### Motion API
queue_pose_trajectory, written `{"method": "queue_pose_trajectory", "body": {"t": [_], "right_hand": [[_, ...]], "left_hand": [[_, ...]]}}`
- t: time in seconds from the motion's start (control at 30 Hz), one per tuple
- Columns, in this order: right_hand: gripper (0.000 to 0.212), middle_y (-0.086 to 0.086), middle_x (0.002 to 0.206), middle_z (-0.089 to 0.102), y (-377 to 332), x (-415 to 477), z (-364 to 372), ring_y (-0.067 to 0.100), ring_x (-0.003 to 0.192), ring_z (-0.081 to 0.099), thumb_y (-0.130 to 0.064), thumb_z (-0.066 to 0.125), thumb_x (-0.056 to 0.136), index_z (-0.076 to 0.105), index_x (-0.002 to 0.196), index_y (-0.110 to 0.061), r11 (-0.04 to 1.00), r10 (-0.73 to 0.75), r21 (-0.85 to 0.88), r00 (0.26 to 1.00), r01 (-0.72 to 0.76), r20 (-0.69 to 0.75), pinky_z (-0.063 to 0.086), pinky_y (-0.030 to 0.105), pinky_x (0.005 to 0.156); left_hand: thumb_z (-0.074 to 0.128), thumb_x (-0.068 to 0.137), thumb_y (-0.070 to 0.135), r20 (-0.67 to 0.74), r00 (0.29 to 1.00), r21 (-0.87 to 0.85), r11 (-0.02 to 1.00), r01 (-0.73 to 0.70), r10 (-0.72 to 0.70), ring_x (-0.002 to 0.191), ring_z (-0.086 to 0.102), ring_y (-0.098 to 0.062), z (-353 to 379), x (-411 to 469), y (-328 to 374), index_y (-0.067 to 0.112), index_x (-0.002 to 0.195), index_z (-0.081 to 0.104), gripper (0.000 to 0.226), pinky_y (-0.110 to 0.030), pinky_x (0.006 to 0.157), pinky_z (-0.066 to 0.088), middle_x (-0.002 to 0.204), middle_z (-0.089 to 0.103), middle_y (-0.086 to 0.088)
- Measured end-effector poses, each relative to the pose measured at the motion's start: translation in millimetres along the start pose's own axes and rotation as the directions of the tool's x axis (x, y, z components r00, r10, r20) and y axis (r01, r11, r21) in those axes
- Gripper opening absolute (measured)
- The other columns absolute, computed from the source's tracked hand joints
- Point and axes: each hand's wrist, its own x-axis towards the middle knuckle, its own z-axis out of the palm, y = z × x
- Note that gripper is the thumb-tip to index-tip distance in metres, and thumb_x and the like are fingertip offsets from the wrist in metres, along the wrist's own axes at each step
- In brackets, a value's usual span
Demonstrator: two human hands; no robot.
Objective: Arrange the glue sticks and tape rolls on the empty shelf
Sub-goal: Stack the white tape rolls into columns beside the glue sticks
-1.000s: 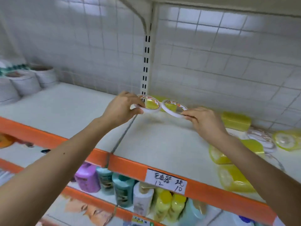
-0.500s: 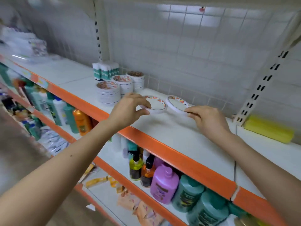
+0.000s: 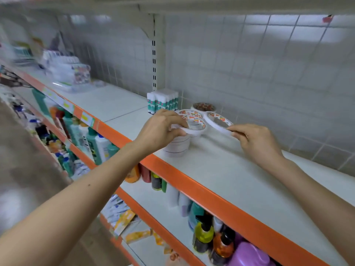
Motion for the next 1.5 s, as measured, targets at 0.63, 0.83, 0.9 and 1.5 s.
{"method": "queue_pose_trajectory", "body": {"t": [0.63,0.83,0.9,1.5], "right_hand": [[0.022,0.0,0.112,0.068,-43,30,27,0.023,0.105,0.059,-0.013,0.052,0.09,0.067,0.106,-0.015,0.971,0.199,-0.122,0.977,-0.207,-0.076,0.04,0.03,0.082],[0.021,0.003,0.109,0.068,-58,38,37,0.026,0.103,0.059,-0.014,0.052,0.091,0.067,0.106,-0.013,0.937,0.274,-0.175,0.948,-0.301,-0.161,0.043,0.034,0.082],[0.022,0.003,0.108,0.068,-60,40,41,0.027,0.102,0.059,-0.014,0.051,0.091,0.066,0.106,-0.013,0.925,0.294,-0.201,0.942,-0.324,-0.162,0.042,0.034,0.08],[0.023,0.007,0.107,0.068,7,98,45,0.032,0.097,0.06,-0.013,0.051,0.091,0.067,0.107,-0.014,0.89,0.291,-0.3,0.934,-0.344,-0.209,0.048,0.038,0.076]], "left_hand": [[0.069,0.074,0.027,0.016,0.994,-0.232,0.967,-0.103,0.109,0.087,0.056,-0.017,5,49,-80,0.014,0.09,0.073,0.022,-0.017,0.078,0.031,0.094,0.07,-0.002],[0.073,0.075,0.024,0.055,0.983,-0.276,0.949,-0.152,0.173,0.088,0.057,-0.02,11,67,-110,0.014,0.091,0.073,0.019,-0.023,0.083,0.031,0.094,0.07,-0.002],[0.073,0.075,0.021,0.058,0.984,-0.291,0.946,-0.142,0.166,0.088,0.056,-0.019,17,73,-116,0.014,0.092,0.073,0.019,-0.023,0.083,0.031,0.095,0.069,-0.002],[0.07,0.077,0.023,0.219,0.947,-0.22,0.957,-0.187,0.235,0.099,0.055,-0.031,80,167,-120,0.015,0.097,0.071,0.021,-0.043,0.088,0.044,0.101,0.068,-0.008]]}}
